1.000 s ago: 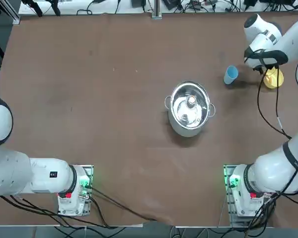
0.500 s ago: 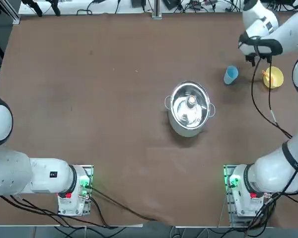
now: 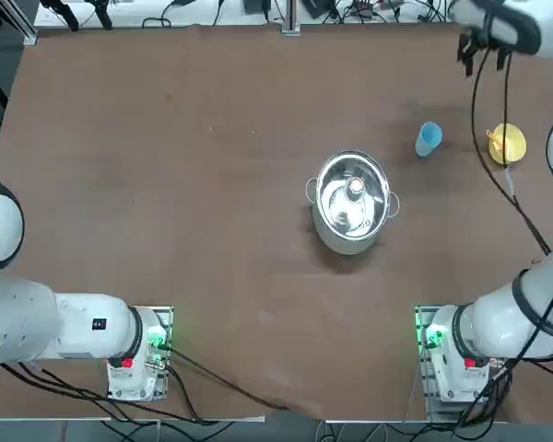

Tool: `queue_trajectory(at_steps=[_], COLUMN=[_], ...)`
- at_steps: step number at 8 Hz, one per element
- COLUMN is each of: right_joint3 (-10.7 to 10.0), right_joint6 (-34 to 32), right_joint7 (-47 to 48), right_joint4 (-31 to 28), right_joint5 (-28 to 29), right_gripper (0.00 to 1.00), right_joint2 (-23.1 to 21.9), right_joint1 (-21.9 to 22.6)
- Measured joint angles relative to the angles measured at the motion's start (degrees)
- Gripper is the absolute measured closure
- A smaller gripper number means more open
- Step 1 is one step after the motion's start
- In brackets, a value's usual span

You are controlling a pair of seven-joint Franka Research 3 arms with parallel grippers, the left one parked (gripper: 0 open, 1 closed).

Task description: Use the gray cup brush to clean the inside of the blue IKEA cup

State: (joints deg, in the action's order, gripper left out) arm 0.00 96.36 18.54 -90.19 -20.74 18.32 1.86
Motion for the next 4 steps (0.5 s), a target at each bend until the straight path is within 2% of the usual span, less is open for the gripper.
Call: queue_trajectory(at_steps=[2, 4], right_joint3=[-0.7, -0.9], right_joint6=[-2.8, -5.1], right_joint7=[-8.3, -15.5], right_joint4=[4.3, 4.9], right_joint5=[9.9, 18.6], right_gripper=[0.00, 0.00], right_joint2=[-3.8, -8.1], right_joint1=[-1.4, -4.5])
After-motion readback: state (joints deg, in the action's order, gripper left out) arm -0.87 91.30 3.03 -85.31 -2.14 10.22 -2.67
